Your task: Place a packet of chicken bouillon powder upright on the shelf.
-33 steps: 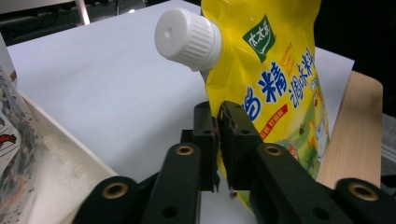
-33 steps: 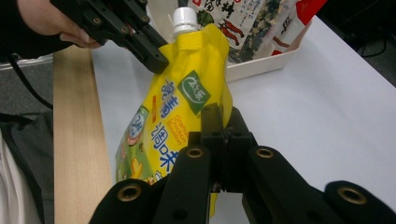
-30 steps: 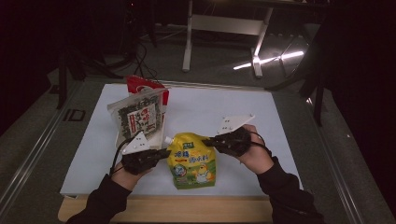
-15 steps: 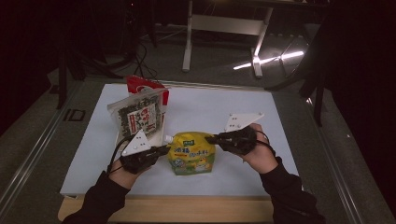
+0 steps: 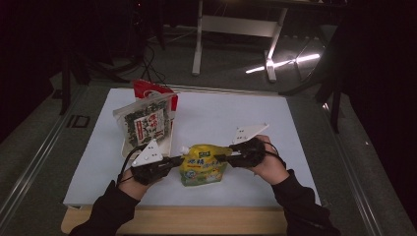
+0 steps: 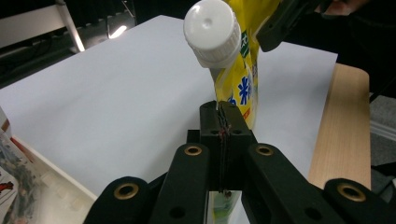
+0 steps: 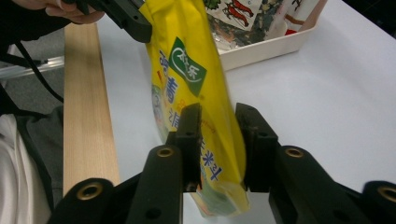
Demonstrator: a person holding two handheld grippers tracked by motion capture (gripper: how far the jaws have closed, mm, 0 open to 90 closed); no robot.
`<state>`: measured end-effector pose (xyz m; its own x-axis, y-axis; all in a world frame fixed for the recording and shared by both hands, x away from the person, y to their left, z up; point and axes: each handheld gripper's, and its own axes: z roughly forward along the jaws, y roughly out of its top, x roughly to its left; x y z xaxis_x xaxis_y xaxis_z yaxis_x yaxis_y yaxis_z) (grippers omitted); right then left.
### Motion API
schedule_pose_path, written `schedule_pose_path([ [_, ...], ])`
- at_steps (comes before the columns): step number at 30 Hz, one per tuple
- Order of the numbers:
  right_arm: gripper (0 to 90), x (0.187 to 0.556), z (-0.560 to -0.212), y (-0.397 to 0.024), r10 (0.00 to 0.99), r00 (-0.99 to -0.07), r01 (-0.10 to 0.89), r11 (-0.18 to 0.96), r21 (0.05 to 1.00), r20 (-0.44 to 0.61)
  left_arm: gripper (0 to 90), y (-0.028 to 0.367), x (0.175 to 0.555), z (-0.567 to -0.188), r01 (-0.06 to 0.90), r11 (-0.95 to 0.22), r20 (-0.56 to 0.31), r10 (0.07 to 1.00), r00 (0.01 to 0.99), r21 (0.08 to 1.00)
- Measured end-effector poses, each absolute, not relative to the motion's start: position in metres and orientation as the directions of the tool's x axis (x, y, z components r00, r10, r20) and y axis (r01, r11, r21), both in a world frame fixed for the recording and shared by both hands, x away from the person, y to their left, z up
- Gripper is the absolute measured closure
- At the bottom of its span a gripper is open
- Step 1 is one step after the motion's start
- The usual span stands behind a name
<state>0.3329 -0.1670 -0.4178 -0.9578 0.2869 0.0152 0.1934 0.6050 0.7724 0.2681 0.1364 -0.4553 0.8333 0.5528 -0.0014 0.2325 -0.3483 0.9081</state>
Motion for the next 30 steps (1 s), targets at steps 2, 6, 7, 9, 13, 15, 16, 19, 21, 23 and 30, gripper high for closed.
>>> schedule_pose_path([
  [2,73.1,0.335,-0.419,-0.168,0.271,-0.962,0.194,0.604,0.773,0.03,90.0,0.137,0.268,-0.456,0.232,-0.341,-0.01,0.545,0.838,0.911],
  [6,73.3,0.339,-0.424,-0.169,0.251,-0.967,0.187,0.621,0.761,0.033,90.0,0.138,0.267,-0.456,0.231,-0.342,-0.012,0.536,0.844,0.911],
  [7,74.2,0.34,-0.426,-0.169,0.249,-0.968,0.189,0.628,0.755,0.036,90.0,0.138,0.267,-0.456,0.23,-0.343,-0.011,0.537,0.843,0.911],
  [9,76.7,0.341,-0.429,-0.167,0.244,-0.969,0.188,0.635,0.749,0.037,90.0,0.137,0.266,-0.456,0.228,-0.345,-0.006,0.54,0.842,0.91],
  [13,81.5,0.34,-0.429,-0.167,0.23,-0.973,0.172,0.644,0.746,0.026,89.9,0.137,0.266,-0.456,0.227,-0.347,-0.004,0.54,0.841,0.91],
  [15,85.3,0.339,-0.428,-0.167,0.223,-0.975,0.163,0.654,0.739,0.017,89.9,0.137,0.266,-0.456,0.228,-0.347,-0.005,0.54,0.842,0.91],
  [16,87.9,0.338,-0.427,-0.166,0.218,-0.976,0.155,0.661,0.735,0.009,89.9,0.137,0.266,-0.456,0.229,-0.349,-0.004,0.542,0.841,0.909],
  [19,89.1,0.336,-0.426,-0.164,0.213,-0.977,0.143,0.67,0.729,-0.004,89.9,0.138,0.267,-0.455,0.233,-0.351,-0.005,0.544,0.839,0.907],
  [21,89.6,0.333,-0.424,-0.163,0.211,-0.977,0.14,0.663,0.735,-0.004,89.6,0.14,0.268,-0.454,0.244,-0.344,-0.019,0.546,0.838,0.907],
  [23,89.6,0.331,-0.421,-0.163,0.206,-0.979,0.137,0.649,0.748,0.0,88.0,0.143,0.268,-0.455,0.248,-0.327,-0.03,0.549,0.835,0.912],
  [30,89.9,0.326,-0.408,-0.161,0.198,-0.98,0.111,0.638,0.762,-0.023,62.3,0.149,0.266,-0.457,0.243,-0.297,-0.043,0.549,0.835,0.924],
])
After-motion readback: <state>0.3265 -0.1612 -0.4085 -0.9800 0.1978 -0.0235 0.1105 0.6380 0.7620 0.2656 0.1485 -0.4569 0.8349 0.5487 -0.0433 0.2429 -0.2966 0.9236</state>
